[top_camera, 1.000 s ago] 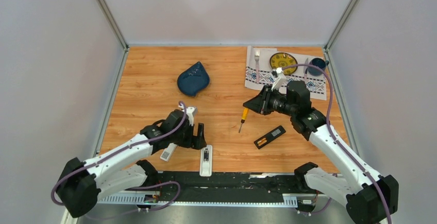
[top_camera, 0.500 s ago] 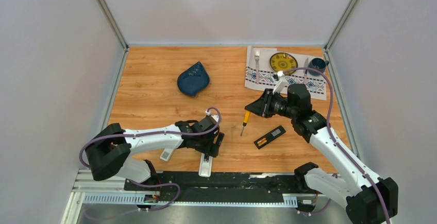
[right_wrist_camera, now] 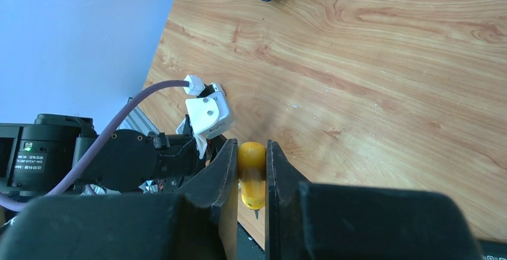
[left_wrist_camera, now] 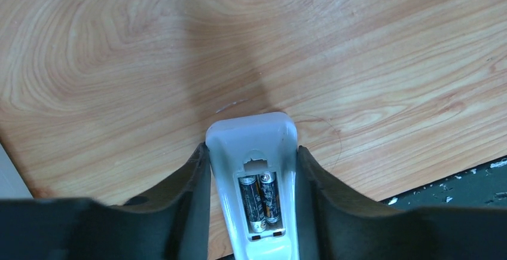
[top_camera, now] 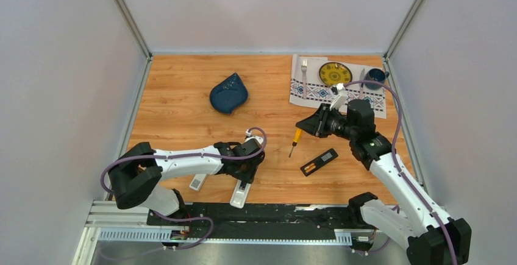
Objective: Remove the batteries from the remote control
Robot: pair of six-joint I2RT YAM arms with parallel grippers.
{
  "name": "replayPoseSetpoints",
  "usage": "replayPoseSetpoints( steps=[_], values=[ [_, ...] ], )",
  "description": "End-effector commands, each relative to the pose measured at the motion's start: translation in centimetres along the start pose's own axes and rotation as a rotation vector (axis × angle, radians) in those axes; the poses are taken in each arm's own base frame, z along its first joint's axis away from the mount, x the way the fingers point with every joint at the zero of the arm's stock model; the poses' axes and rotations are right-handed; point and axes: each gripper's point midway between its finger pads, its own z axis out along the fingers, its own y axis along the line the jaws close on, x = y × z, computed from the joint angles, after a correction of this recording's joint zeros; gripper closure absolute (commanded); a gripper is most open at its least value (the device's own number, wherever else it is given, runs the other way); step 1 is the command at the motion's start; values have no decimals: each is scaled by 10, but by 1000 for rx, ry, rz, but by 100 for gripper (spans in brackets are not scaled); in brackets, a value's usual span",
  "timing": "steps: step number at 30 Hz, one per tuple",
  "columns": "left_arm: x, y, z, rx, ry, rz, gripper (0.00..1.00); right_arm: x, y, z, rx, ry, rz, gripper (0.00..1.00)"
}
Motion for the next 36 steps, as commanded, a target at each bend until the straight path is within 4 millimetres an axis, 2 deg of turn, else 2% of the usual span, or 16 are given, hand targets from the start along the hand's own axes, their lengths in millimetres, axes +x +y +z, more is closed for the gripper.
replayPoseSetpoints(
  steps=[1,3,7,8,10,11,13,15,16,18,20,21,23,27,30,36],
  values=[
    [14,29,7,-91,122,72,63,-2,-1,-7,1,-21,-25,100],
    [-7,28,6,-78,93,85,68,-2,-4,-9,14,-28,-27,100],
    [-48,20,7,-69,47,140,68,-3,-9,-14,36,-38,-29,100],
    [-71,11,2,-53,6,176,68,-4,-11,-16,42,-44,-30,100],
    [-83,4,12,-52,27,236,67,-4,-13,-18,50,-45,-29,100],
    [-104,-12,9,-10,-2,242,67,-5,-14,-20,56,-49,-30,100],
    [-111,-23,24,12,18,258,67,-4,-16,-21,63,-49,-31,100],
    [-123,-43,27,76,9,266,68,-5,-17,-23,71,-53,-36,100],
    [-122,-46,36,83,24,274,67,-4,-19,-24,77,-50,-31,100],
    [-126,-55,38,102,24,299,54,-4,-20,-26,86,-53,-32,100],
    [-120,-51,42,84,44,339,37,-3,-22,-27,94,-53,-33,100],
    [-120,-49,40,78,42,348,34,-3,-23,-27,96,-53,-32,100],
    [-114,-42,39,70,37,359,30,-4,-23,-27,96,-52,-32,100],
    [-113,-37,15,83,-49,313,28,-4,-23,-25,89,-46,-30,100],
    [-99,-32,9,101,-63,261,27,-4,-24,-22,85,-41,-22,100],
    [-51,-38,20,191,-40,189,27,-4,-25,-16,72,-30,-13,100]
  ],
)
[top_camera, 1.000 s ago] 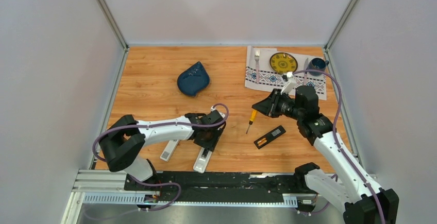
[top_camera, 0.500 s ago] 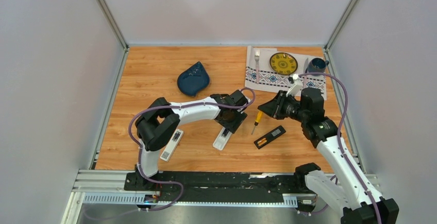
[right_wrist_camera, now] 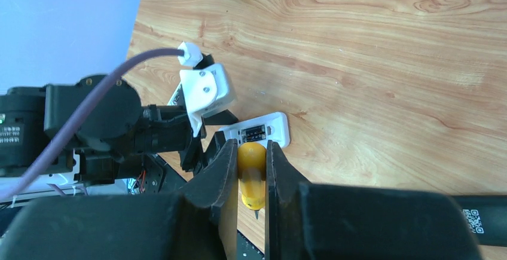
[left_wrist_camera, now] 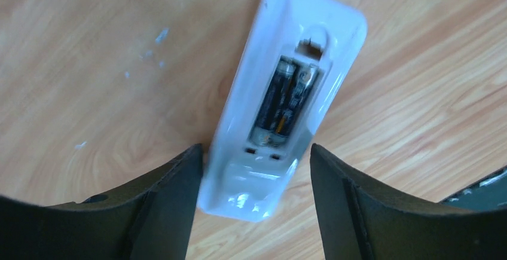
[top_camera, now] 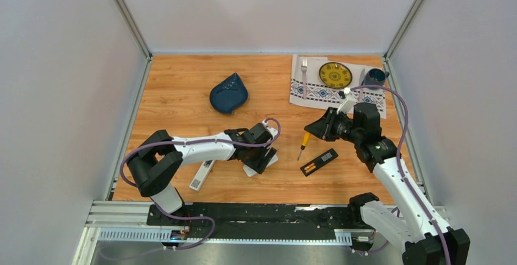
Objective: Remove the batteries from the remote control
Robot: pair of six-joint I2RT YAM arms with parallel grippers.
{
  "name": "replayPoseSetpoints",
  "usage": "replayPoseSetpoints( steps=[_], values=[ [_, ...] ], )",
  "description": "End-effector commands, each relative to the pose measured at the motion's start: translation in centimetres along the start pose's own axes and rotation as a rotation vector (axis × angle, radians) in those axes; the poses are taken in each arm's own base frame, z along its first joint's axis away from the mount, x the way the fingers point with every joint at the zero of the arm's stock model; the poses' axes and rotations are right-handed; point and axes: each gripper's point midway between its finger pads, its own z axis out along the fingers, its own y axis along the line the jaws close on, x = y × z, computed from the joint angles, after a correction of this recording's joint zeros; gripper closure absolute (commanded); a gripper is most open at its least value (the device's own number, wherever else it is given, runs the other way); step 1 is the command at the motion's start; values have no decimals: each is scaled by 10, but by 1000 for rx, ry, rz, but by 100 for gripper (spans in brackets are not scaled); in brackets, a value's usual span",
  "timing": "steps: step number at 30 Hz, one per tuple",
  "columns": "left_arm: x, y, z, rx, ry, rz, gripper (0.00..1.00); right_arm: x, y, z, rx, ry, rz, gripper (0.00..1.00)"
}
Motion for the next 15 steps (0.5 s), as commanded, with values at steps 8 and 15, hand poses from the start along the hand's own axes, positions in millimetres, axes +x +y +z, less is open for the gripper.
replayPoseSetpoints(
  steps=[8,15],
  values=[
    [63,7,12,-26,47,-27,26,-9,6,8,-49,-12,-18,100],
    [98,26,-5,-101,72,-59,26,-8,5,10,-51,-6,-14,100]
  ],
)
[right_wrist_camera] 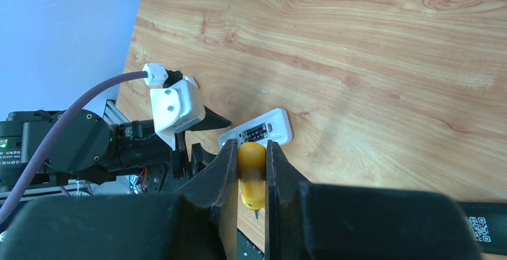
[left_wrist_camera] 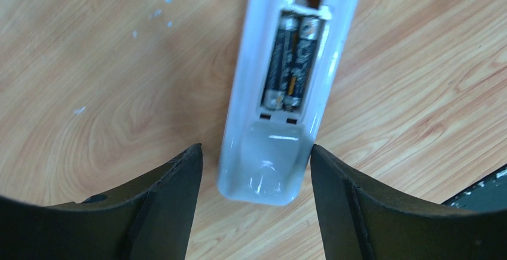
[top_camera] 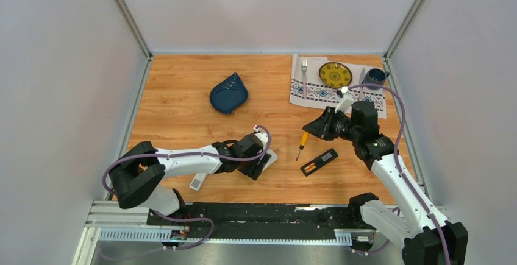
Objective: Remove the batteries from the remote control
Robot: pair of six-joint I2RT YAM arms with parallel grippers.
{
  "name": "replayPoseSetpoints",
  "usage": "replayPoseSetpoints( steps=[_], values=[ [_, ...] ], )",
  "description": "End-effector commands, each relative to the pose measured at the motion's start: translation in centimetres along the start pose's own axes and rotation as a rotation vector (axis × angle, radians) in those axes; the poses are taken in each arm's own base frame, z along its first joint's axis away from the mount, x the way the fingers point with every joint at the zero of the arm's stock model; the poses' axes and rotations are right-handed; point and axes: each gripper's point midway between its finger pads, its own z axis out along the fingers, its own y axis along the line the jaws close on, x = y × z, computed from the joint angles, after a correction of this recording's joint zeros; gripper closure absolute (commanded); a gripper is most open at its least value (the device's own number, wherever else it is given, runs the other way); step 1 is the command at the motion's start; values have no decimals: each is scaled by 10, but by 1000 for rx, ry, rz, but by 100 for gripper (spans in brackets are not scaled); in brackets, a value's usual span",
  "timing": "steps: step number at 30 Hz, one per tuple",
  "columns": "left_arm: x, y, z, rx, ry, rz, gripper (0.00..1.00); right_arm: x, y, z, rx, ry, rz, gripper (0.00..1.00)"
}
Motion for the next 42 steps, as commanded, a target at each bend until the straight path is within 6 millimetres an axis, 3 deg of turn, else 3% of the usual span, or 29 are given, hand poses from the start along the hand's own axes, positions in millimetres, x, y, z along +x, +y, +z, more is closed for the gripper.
replayPoseSetpoints(
  steps=[1,5,11,17,22,27,35,36,42],
  values=[
    [72,26,-12,-101,190,-34,26,-12,7,3,-39,-36,-26,100],
    [79,23,-17,-83,177,-46,26,-11,6,6,-43,-28,-19,100],
    [74,13,-6,-36,177,25,32,-10,6,9,-54,-16,-26,100],
    [53,-3,7,31,165,126,43,-8,0,8,-29,-23,-36,100],
    [22,-20,16,74,128,161,49,-6,-4,7,-16,-28,-39,100],
    [2,-36,21,110,121,177,49,-3,-9,8,-2,-32,-38,100],
    [13,-36,12,142,74,127,37,0,-15,16,-13,-38,-24,100],
    [21,-34,10,149,81,126,34,1,-16,18,-13,-35,-18,100],
    [11,-32,-7,167,-12,180,29,1,-18,24,-20,-22,-10,100]
  ],
)
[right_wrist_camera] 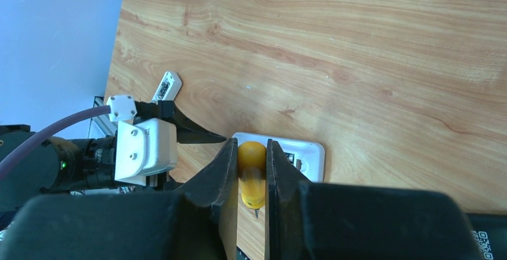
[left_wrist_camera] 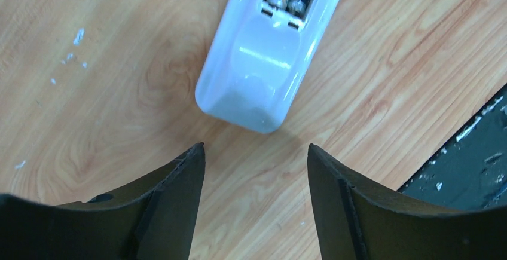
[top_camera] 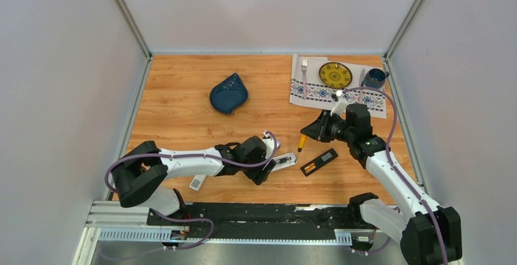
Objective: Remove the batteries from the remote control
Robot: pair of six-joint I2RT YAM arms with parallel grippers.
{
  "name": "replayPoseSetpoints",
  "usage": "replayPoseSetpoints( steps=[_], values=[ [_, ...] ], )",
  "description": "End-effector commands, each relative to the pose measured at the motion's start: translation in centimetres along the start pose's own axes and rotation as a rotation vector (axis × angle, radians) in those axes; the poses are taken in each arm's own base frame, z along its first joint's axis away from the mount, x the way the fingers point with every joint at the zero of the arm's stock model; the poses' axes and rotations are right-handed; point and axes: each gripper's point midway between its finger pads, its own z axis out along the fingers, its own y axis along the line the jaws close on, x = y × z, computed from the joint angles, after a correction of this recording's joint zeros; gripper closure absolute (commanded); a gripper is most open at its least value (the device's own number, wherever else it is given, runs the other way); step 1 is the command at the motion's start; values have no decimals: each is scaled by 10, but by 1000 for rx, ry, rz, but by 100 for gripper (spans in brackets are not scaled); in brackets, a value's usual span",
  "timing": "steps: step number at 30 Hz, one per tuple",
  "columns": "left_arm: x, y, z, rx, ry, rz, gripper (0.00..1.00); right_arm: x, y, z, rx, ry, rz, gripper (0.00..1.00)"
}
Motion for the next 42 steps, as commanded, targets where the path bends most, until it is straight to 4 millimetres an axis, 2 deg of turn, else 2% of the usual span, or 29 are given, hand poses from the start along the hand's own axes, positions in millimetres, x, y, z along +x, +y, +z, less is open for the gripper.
replayPoseSetpoints(
  steps=[1,5,9,10,11,12,17,23,27,30,35,42],
  values=[
    [11,0,-11,13,15,43,28,-18,6,3,-31,-52,-34,100],
    [1,4,-16,1,-11,118,27,-18,6,3,-29,-60,-38,100],
    [-16,-4,-17,47,-62,192,25,-18,8,3,-44,-64,-45,100],
    [-19,-4,-16,48,-68,206,20,-17,8,3,-50,-63,-44,100],
    [-24,-4,-16,46,-84,234,20,-16,10,4,-60,-62,-48,100],
    [-27,-4,-16,52,-87,247,14,-17,9,4,-60,-64,-47,100],
    [-43,-19,-10,150,-100,288,9,-13,7,7,-62,-52,-38,100],
    [-37,-23,13,193,-30,322,12,-13,5,7,-57,-50,-39,100],
    [-21,-22,23,217,37,325,25,-12,4,5,-47,-57,-41,100],
    [-10,-20,22,218,74,327,30,-12,3,4,-37,-67,-42,100],
    [5,-9,19,160,87,269,31,-9,-3,6,-26,-73,-33,100],
    [2,-7,26,98,41,101,31,-13,-7,15,-24,-82,-31,100]
  ],
)
